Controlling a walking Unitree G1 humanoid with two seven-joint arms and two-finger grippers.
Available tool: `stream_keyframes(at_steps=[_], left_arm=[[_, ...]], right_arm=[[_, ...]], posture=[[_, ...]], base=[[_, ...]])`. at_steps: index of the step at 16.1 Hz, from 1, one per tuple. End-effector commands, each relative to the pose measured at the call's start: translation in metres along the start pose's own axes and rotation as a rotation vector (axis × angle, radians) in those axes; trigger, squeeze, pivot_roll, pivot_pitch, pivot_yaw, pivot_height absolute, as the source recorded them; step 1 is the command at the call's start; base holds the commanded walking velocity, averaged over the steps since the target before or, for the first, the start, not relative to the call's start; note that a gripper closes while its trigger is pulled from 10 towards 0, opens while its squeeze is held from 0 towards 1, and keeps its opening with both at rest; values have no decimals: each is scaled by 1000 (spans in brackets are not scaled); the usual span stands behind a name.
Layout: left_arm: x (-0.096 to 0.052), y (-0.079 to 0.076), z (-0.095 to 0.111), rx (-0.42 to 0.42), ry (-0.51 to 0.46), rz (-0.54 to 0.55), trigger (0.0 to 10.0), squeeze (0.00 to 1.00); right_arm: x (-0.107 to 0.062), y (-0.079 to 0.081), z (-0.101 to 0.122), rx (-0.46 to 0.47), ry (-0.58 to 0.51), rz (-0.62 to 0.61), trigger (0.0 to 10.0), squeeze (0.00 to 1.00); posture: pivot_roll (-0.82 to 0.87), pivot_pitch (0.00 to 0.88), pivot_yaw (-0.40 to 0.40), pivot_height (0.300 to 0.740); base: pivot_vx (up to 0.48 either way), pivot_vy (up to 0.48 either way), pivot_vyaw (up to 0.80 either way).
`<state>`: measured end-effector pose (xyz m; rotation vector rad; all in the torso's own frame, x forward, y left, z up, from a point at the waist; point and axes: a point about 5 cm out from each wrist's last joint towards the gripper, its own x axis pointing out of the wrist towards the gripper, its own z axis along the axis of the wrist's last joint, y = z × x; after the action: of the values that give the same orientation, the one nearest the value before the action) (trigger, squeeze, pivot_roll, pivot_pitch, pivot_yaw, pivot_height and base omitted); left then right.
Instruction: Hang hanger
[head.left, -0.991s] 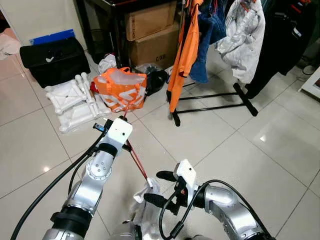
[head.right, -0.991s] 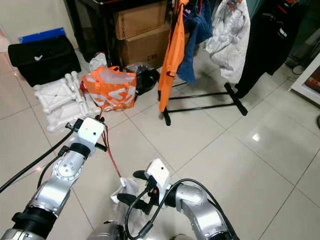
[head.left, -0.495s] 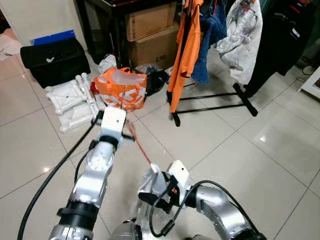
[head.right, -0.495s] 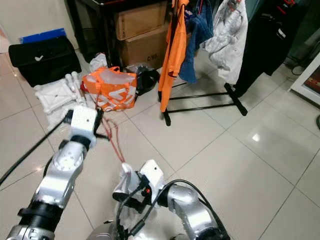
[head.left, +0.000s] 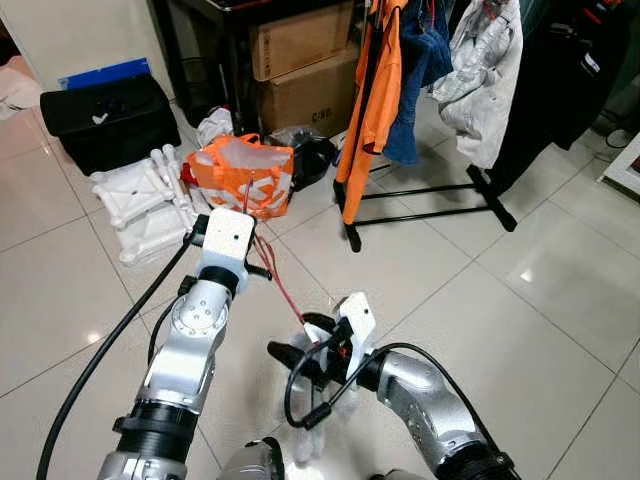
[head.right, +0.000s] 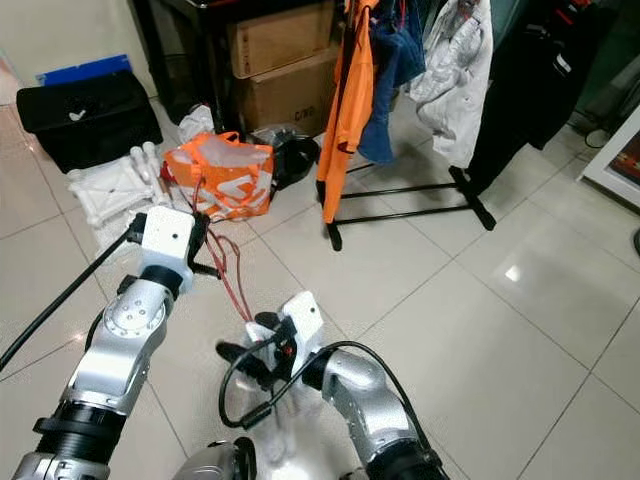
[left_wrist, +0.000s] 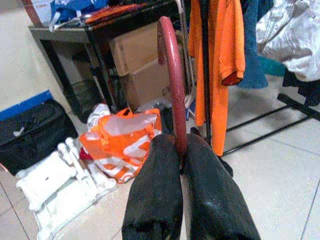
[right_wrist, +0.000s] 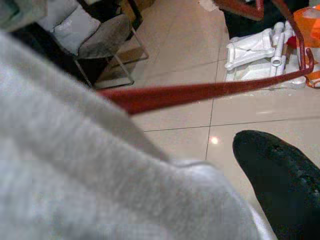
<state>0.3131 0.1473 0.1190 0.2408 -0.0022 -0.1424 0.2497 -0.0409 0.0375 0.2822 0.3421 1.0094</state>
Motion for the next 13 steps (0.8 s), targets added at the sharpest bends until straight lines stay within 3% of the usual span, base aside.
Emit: stream_keyframes(at_steps=[1,2,8,13], left_arm=[[0,-3,6,-6,-19,-16,10000,0],[0,-3,5,-6,-13,-17,10000,0],[-5,4,-3,-7,19,-1,10000,0],[-5,3,-5,-6,26,-8,10000,0]], right_arm=[[-3,-3,0,8,-2,-24,3804,0],[-7,-4,-4,33,0,-20,0,0],[-18,-9,-10,70,5,-53,0,0],[-16,-10,-7,96,-17,-55,0,0]], posture=[[4,132,1,740],[5,132,1,740],[1,126,-2,740],[-5,118,-2,740]], base=[[0,0,0],[0,0,0],[0,0,0],[0,0,0]])
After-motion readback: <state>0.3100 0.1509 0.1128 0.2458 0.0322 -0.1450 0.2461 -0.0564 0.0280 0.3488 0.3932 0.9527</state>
